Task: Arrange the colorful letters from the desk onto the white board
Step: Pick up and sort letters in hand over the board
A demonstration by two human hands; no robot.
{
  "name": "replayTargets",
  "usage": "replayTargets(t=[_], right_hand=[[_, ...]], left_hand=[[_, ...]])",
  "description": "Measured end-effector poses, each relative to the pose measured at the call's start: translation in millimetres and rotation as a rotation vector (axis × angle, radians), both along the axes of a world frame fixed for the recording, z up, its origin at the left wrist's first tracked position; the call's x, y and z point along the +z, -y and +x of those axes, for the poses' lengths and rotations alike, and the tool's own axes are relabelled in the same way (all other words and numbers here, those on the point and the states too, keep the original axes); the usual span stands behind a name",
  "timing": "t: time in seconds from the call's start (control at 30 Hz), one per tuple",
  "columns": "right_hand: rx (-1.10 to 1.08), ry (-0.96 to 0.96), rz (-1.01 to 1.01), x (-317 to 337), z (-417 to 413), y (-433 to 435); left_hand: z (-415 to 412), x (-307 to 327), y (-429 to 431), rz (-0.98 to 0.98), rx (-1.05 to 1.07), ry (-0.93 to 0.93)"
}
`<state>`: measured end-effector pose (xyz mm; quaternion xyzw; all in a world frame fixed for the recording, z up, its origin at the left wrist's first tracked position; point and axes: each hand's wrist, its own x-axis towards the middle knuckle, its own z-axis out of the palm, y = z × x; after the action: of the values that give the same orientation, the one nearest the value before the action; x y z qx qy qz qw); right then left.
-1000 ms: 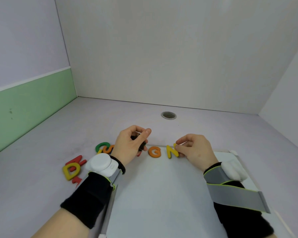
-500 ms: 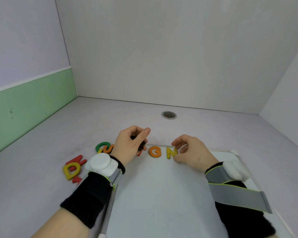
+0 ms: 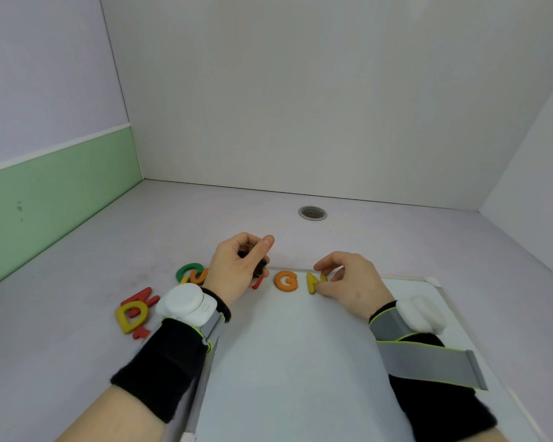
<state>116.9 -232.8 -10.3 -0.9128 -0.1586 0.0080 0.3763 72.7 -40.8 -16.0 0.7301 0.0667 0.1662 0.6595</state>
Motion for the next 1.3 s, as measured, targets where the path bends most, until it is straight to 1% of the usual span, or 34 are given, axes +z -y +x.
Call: replayTargets(t=[0.37,0.43,0.57,0.6,0.63,0.73,0.87,1.0,1.07,1.17,1.23,1.3], right_hand=[[-0.02,-0.01,0.01,-2,3,-8],[-0.012,-0.008,-0.002,-2,3,-9],[0.01,-0.007,-0.047,1,4,-10],[0.015,-0.009,-0.057,2,3,-9],[0.019,-0.01,-0.065,3,2,-9],[0.039,-0.016,-0.081,6,-2,-7],[0.081,-0.028,-0.065,14,-7,4],[0.035,-0.005,0.088,22,-5,28],[0.018,0.005,0.216,24,-4,37],[-0.005,-0.041,0.401,25,-3,41],[-0.032,-0.057,0.436,22,-3,38],[-0.044,-0.053,0.417,16,-4,38]], left_hand=[[-2,7,0,0.061,0.053,-0.024],[-2,10,0,-0.025,0.055,-0.053],[-3,22,6,-0.383,-0.013,-0.146],[-3,25,8,-0.426,-0.042,-0.161],[-4,27,11,-0.424,-0.068,-0.173],[-4,29,20,-0.336,-0.133,-0.19],[-4,28,37,-0.283,-0.223,-0.144],[-4,28,56,-0.254,-0.287,-0.113],[-1,28,68,-0.243,-0.31,-0.112],[5,27,80,-0.195,-0.313,-0.116],[5,28,83,-0.138,-0.296,-0.109],[5,26,85,-0.077,-0.278,-0.105]])
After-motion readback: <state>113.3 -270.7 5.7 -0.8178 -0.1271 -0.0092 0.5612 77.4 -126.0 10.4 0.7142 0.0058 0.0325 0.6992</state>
